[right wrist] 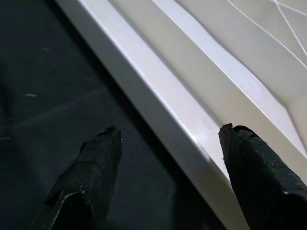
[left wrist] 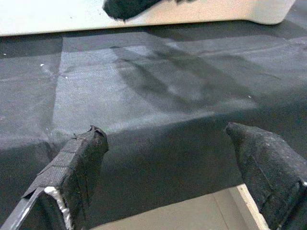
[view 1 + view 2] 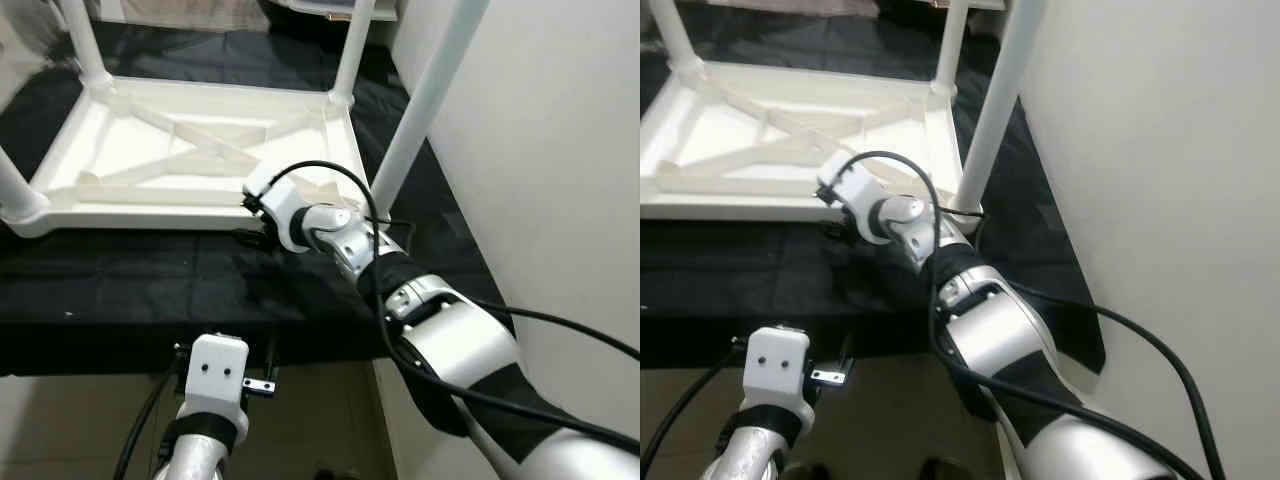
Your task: Building children table
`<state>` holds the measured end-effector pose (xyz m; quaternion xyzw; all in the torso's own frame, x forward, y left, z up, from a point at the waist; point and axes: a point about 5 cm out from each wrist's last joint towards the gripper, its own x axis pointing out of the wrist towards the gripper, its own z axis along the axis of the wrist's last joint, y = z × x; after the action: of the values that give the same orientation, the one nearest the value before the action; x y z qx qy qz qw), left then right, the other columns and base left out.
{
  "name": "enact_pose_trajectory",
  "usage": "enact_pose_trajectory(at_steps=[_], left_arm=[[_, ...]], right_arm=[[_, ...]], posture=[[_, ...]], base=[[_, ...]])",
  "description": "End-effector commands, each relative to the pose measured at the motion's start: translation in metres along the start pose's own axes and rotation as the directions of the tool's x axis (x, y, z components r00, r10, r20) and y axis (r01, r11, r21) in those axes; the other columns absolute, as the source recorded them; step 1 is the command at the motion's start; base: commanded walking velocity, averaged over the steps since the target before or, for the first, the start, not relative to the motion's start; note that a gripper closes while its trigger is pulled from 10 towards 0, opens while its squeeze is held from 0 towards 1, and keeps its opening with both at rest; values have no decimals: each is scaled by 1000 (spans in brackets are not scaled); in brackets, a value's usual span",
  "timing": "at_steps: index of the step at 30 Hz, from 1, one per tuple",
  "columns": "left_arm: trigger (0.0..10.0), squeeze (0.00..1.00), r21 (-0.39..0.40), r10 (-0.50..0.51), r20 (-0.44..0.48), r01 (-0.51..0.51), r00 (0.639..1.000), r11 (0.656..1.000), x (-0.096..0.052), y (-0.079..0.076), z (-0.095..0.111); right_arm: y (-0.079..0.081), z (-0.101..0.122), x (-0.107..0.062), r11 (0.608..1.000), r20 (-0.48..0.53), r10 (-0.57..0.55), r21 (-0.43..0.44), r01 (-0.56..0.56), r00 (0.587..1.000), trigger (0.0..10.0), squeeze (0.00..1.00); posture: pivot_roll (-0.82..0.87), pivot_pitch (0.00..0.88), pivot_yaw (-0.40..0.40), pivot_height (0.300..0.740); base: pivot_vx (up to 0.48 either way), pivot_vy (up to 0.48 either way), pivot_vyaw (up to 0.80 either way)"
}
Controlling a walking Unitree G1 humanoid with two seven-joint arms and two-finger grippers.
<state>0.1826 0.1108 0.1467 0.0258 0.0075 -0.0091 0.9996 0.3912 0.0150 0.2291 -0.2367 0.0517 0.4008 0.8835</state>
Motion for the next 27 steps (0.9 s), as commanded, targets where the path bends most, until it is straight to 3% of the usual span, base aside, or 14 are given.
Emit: enact_pose_trajectory(at_steps=[1,8,12,14,15,16,17,18,20,21,22,27], left_arm=[[10000,0,-119,-88,12,88,996,989,-13,-36,14],[10000,0,-137,-83,-15,81,996,987,-23,-38,16],[10000,0,-143,-81,-34,75,996,987,-26,-39,15],[10000,0,-142,-80,-41,74,996,987,-26,-40,15],[10000,0,-142,-80,-41,74,996,987,-26,-40,15],[10000,0,-143,-72,-49,65,996,988,-27,-39,14],[10000,0,-143,-72,-49,65,996,988,-27,-39,14],[10000,0,-144,-69,-51,61,996,988,-27,-39,14],[10000,0,-144,-69,-51,61,996,988,-27,-39,14],[10000,0,-143,-66,-55,58,996,988,-28,-39,14],[10000,0,-143,-64,-56,56,996,988,-28,-40,14],[10000,0,-142,-62,-58,53,996,988,-28,-40,14]], right_arm=[[2,6,2,999,24,-33,-6,34,999,10000,0],[8,22,6,999,55,-44,-23,46,997,10000,0],[31,23,11,978,-40,180,-99,-184,983,10000,0],[42,21,9,910,-122,363,-165,-379,924,10000,0],[42,21,9,910,-122,363,-165,-379,924,10000,0],[50,18,4,801,-224,511,-227,-554,830,7333,0],[50,18,4,801,-224,511,-227,-554,830,7333,0],[51,17,3,770,-252,536,-244,-589,805,7333,0],[51,17,3,770,-252,536,-244,-589,805,7333,0],[49,15,3,765,-295,502,-288,-576,813,0,0],[48,16,5,786,-284,469,-297,-542,836,0,0],[46,19,6,810,-262,432,-307,-499,863,0,0]], posture=[[-15,323,-195,734],[-16,342,-209,734],[-18,348,-218,734],[-19,345,-225,734],[-19,345,-225,734],[-18,338,-235,734],[-18,338,-235,734],[-18,338,-235,734],[-18,338,-235,734],[-21,333,-241,734],[-21,333,-241,734],[-23,332,-238,734]], base=[[0,0,0],[0,0,0],[0,0,0],[0,0,0],[0,0,0],[0,0,0],[0,0,0],[0,0,0],[0,0,0],[0,0,0],[0,0,0],[0,0,0]])
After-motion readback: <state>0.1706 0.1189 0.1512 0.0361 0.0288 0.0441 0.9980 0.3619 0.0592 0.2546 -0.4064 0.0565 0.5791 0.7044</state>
